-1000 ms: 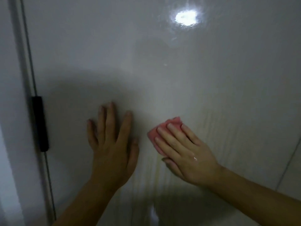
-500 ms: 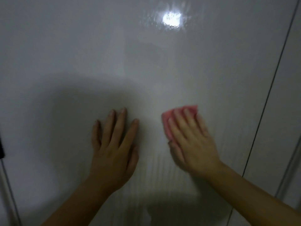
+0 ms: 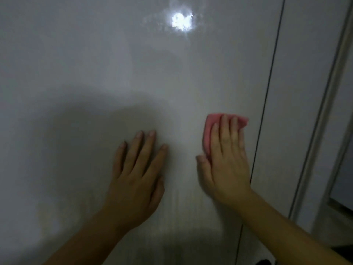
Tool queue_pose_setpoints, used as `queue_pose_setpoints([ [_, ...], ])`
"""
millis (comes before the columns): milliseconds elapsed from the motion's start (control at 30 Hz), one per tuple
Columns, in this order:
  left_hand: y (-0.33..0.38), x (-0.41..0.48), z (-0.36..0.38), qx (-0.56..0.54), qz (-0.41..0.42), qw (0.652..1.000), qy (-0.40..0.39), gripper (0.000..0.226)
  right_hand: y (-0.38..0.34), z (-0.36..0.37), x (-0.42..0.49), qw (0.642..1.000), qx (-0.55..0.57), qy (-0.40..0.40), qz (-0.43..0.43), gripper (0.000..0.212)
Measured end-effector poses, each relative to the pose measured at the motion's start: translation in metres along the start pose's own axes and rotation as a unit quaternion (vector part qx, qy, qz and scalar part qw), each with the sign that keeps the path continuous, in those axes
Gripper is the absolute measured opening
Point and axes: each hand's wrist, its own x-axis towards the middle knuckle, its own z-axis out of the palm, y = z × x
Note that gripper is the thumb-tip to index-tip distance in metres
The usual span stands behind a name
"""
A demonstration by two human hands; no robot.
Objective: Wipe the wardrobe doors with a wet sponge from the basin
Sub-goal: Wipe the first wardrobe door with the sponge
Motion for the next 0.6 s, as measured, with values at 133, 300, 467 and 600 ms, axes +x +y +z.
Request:
queue_pose_setpoints([
  [133, 0.019, 0.013, 0.007, -0.002, 0.022, 1.0, -0.005, 0.063, 0.012, 0.012, -0.069, 0.996, 0.001, -0.042, -0.081, 0.084],
  [300, 0.042, 0.025, 0.016, 0.013, 0.016, 1.0, -0.017, 0.064, 0.042, -0.004, -0.005, 0.994, 0.05, 0.034, 0.095, 0.076],
  [467, 0.065, 0.037, 0.023, 0.011, 0.043, 0.999, -0.028, 0.064, 0.039, 0.006, -0.065, 0.983, 0.095, -0.01, 0.155, 0.079],
  [600, 0.083, 0.042, 0.029, 0.001, 0.06, 0.997, -0.04, 0.063, 0.059, 0.0, -0.062, 0.96, 0.133, -0.005, 0.247, 0.074],
])
